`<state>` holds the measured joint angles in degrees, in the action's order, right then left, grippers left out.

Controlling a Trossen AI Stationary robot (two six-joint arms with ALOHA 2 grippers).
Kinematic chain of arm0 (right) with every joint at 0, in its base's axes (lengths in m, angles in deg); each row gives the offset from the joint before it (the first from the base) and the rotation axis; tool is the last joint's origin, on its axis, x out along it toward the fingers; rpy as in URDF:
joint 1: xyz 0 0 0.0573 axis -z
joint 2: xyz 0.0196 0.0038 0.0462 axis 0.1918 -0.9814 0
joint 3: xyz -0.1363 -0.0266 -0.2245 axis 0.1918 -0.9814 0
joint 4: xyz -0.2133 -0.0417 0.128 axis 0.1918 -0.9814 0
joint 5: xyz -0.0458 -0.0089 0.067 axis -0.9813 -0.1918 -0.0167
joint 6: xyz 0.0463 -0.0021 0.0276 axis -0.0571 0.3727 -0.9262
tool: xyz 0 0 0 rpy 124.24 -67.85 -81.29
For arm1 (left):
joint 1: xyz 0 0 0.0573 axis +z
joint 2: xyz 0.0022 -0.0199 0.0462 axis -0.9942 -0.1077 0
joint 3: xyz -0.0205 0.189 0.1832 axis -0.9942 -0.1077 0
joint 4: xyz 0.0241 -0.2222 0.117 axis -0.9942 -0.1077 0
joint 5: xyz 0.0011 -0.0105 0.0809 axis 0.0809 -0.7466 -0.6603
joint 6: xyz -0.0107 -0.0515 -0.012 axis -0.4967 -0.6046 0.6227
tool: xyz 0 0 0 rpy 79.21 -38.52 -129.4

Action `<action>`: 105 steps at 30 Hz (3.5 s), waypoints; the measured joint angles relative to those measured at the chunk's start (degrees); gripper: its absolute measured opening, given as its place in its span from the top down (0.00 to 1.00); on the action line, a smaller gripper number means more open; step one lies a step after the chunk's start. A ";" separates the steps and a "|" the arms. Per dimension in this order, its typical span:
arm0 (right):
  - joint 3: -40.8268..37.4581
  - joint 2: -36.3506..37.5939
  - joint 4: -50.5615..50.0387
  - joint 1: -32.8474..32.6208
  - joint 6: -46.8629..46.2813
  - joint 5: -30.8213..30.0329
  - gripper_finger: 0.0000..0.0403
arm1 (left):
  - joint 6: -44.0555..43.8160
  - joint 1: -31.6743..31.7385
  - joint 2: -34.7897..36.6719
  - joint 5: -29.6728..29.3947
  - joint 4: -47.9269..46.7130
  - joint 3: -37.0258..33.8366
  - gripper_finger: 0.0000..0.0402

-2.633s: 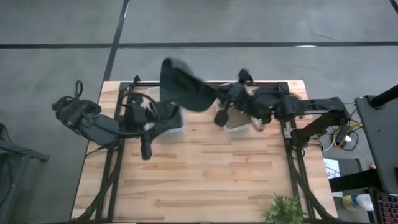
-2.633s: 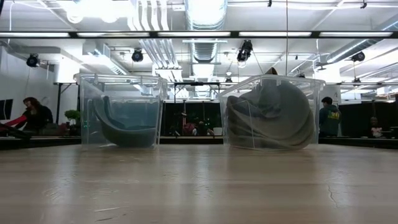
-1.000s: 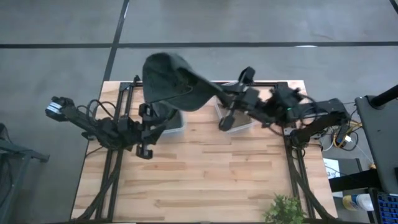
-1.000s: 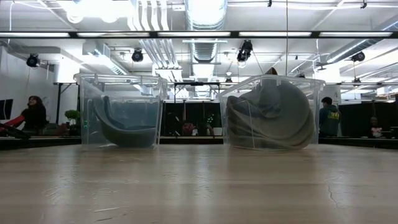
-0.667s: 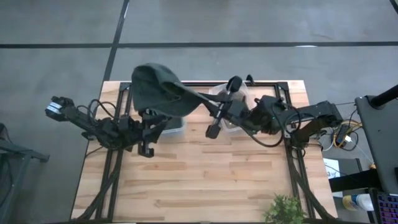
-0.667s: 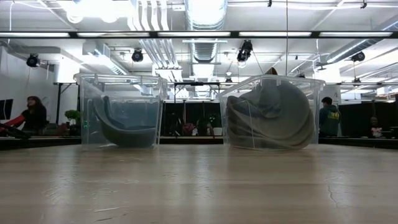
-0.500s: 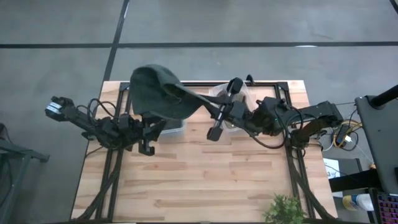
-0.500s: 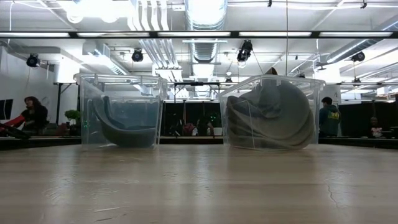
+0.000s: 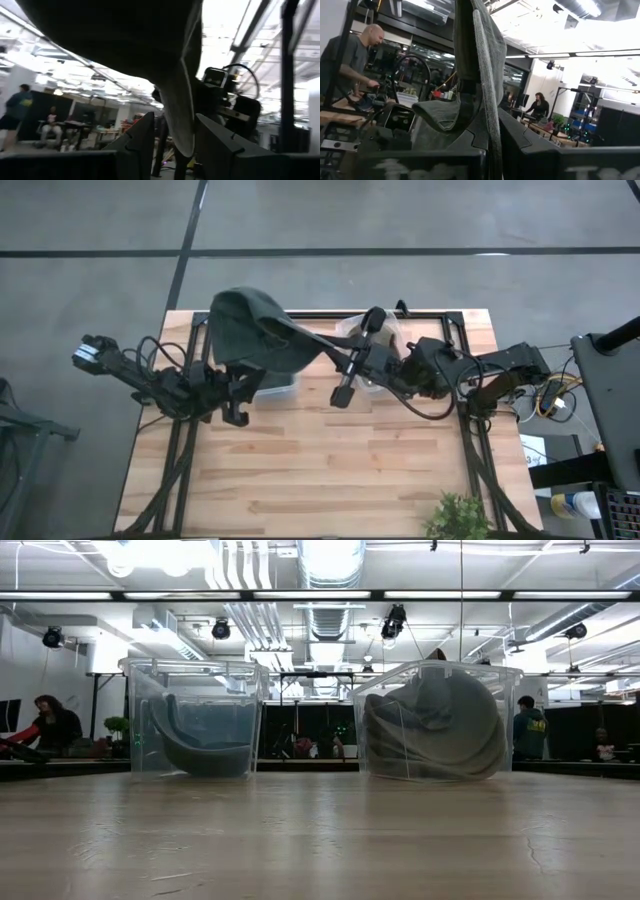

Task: Pick & Place hat
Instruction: Put the black cap into the left transparent bin

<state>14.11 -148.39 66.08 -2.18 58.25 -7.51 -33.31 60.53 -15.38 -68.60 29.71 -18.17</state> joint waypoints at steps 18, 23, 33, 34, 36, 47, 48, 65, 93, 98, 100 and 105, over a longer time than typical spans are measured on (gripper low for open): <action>0.11 -0.85 -4.58 -0.07 -5.18 -0.56 0.97 | -4.56 0.02 5.12 -4.02 -9.82 0.05 0.98; 0.11 -0.74 -5.48 0.54 -6.21 -0.66 0.89 | -6.22 0.04 7.16 -4.12 -11.80 0.05 0.98; 0.15 0.37 -12.53 1.92 -9.48 -7.07 0.44 | -5.98 0.02 9.72 -8.46 -15.22 0.07 0.98; 0.15 0.53 -13.22 1.86 -8.47 -9.37 0.41 | -5.98 0.02 10.27 -9.60 -16.78 0.07 0.98; 0.16 0.95 -15.40 1.84 -6.92 -13.32 0.36 | -6.29 0.04 11.48 -11.36 -19.51 0.07 0.98; 0.31 4.66 -37.25 1.54 -8.75 -20.34 0.26 | -17.04 0.00 19.06 -22.06 -39.42 0.07 0.99; 0.31 4.88 -38.64 1.49 -9.61 -20.32 0.26 | -18.59 0.00 19.94 -23.40 -41.85 0.07 0.99; 0.28 5.78 -60.48 1.40 -27.59 -19.57 0.26 | -64.58 0.04 28.86 -30.19 -90.15 2.45 0.99; -1.08 5.53 -62.86 1.36 -31.11 -17.68 0.27 | -87.97 27.38 14.83 7.84 -123.13 15.21 0.99; -2.84 5.53 -62.89 1.37 -31.11 -17.68 0.27 | -81.45 32.76 9.74 14.03 -122.29 17.52 0.99; -3.40 5.53 -62.95 1.36 -31.09 -17.68 0.27 | -80.89 33.54 7.74 15.42 -122.62 17.20 0.99; -3.78 5.53 -63.06 1.32 -30.93 -17.39 0.27 | -78.20 35.62 3.41 18.24 -123.82 17.32 0.99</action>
<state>10.33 -142.85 3.02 -0.86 27.31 -24.90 -111.52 96.14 -11.97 -50.36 -94.11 -0.85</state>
